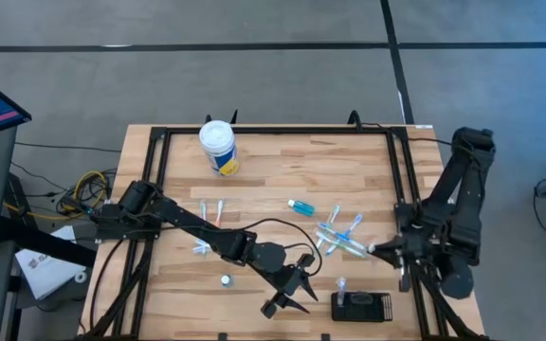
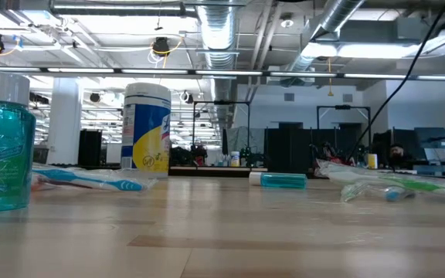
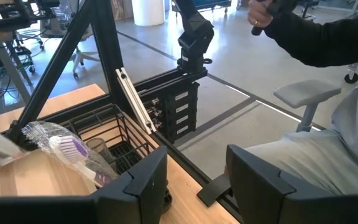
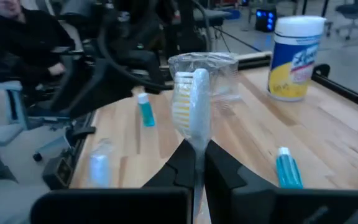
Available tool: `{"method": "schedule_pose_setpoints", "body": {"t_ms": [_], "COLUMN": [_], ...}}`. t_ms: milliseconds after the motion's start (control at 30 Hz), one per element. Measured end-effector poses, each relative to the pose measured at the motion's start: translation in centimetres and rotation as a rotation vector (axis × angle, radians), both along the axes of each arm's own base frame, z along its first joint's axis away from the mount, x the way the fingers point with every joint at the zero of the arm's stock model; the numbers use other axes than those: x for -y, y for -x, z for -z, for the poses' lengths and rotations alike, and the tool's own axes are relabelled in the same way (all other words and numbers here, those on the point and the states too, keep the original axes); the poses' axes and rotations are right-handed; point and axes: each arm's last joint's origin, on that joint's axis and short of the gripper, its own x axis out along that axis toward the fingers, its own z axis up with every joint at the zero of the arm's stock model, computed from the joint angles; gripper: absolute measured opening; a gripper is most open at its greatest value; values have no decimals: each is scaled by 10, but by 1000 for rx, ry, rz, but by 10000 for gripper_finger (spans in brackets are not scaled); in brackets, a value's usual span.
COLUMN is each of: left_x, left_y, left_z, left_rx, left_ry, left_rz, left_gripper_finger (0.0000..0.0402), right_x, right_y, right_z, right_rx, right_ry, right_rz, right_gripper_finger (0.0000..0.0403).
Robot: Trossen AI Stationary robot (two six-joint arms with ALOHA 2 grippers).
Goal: Pick & Place toothbrushing station
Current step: Put the right orange toothbrush into the wire organizer
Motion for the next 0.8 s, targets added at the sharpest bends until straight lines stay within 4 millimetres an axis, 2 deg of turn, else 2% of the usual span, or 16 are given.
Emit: {"method": "schedule_pose_setpoints", "body": {"t_ms": [500, 800], "left_x": [0, -3], "left_y": [0, -1], "left_z": [0, 0], "left_rx": [0, -4], "left_ry": [0, 6], "left_rz": [0, -9], "left_gripper_finger": [159, 159], "right_x": [-27, -35], "right_y": [32, 39], "right_z": [10, 13], "right_rx": [101, 146], "right_ry": [16, 3], "right_rz": [-102, -101], "right_gripper_finger": [5, 5]}}
